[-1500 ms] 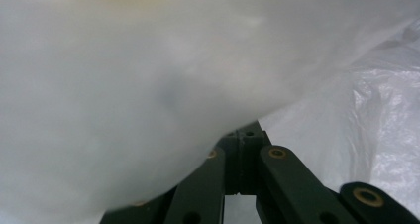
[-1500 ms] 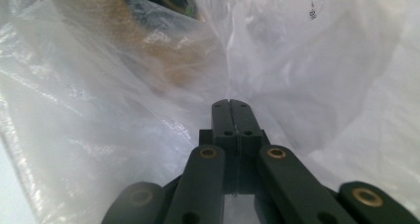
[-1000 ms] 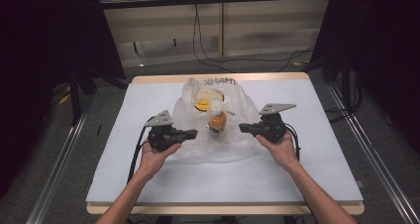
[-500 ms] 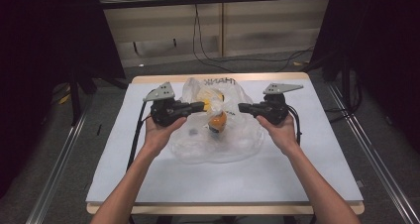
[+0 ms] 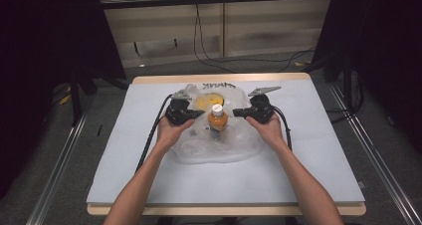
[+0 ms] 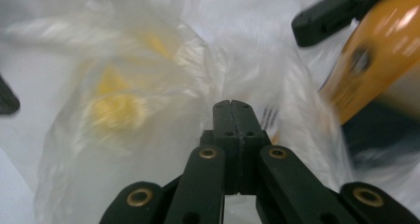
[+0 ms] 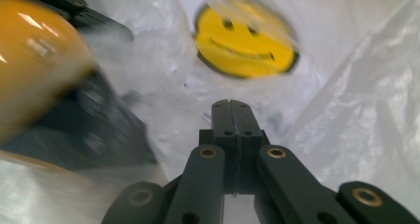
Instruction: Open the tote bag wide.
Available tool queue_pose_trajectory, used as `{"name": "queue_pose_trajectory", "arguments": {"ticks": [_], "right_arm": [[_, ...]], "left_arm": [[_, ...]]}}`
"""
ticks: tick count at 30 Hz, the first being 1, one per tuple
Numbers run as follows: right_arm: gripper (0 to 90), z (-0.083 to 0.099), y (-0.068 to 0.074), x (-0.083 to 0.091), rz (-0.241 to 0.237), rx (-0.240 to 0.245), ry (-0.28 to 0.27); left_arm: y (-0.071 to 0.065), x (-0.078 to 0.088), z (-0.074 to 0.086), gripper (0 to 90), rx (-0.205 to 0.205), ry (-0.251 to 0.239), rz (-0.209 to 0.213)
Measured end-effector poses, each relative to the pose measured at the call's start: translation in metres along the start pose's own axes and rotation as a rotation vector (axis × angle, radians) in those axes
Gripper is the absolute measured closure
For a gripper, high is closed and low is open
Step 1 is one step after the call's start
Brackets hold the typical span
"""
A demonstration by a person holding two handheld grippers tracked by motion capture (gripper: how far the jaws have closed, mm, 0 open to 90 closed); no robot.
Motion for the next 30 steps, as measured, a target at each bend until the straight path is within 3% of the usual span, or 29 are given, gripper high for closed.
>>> {"name": "queue_pose_trajectory", "arguments": {"ticks": [4, 6, 11, 12, 17, 19, 20, 21, 24, 30], "right_arm": [[90.0, 0.013, -0.009, -0.009, 0.016, 0.001, 0.068], [90.0, 0.020, -0.012, -0.011, 0.016, 0.011, 0.100], [90.0, 0.036, -0.021, -0.010, 0.047, 0.005, 0.175], [90.0, 0.039, -0.022, -0.008, 0.055, 0.012, 0.184], [90.0, 0.053, -0.032, 0.006, 0.057, -0.009, 0.168], [90.0, 0.055, -0.033, 0.010, 0.067, -0.009, 0.174], [90.0, 0.058, -0.035, 0.015, 0.092, 0.005, 0.190], [90.0, 0.058, -0.036, 0.017, 0.096, 0.004, 0.197], [90.0, 0.062, -0.037, 0.022, 0.107, 0.008, 0.216], [90.0, 0.068, -0.038, 0.031, 0.133, 0.060, 0.249]], "left_arm": [[0.005, -0.007, 0.018, 90.0, 0.009, 0.062, -0.007], [0.008, -0.008, 0.028, 90.0, 0.010, 0.070, -0.010], [0.013, -0.004, 0.052, 90.0, -0.005, 0.148, -0.052], [0.015, -0.002, 0.057, 90.0, -0.002, 0.135, -0.042], [0.029, 0.017, 0.076, 90.0, 0.032, 0.148, -0.072], [0.031, 0.021, 0.078, 90.0, 0.028, 0.159, -0.080], [0.033, 0.027, 0.082, 90.0, 0.004, 0.185, -0.115], [0.034, 0.029, 0.084, 90.0, 0.008, 0.181, -0.120], [0.037, 0.033, 0.089, 90.0, 0.020, 0.184, -0.113], [0.038, 0.037, 0.092, 90.0, 0.006, 0.198, -0.099]]}}
Point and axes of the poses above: each handheld gripper's, and its own axes: x roughly backward along the jaws, z roughly out of its underside, y roughly to its left, the point moved 2 cm from there along -x, roughly forward along the jaws, and after that the axes turned 13 degrees about y, right-handed, at the moved point
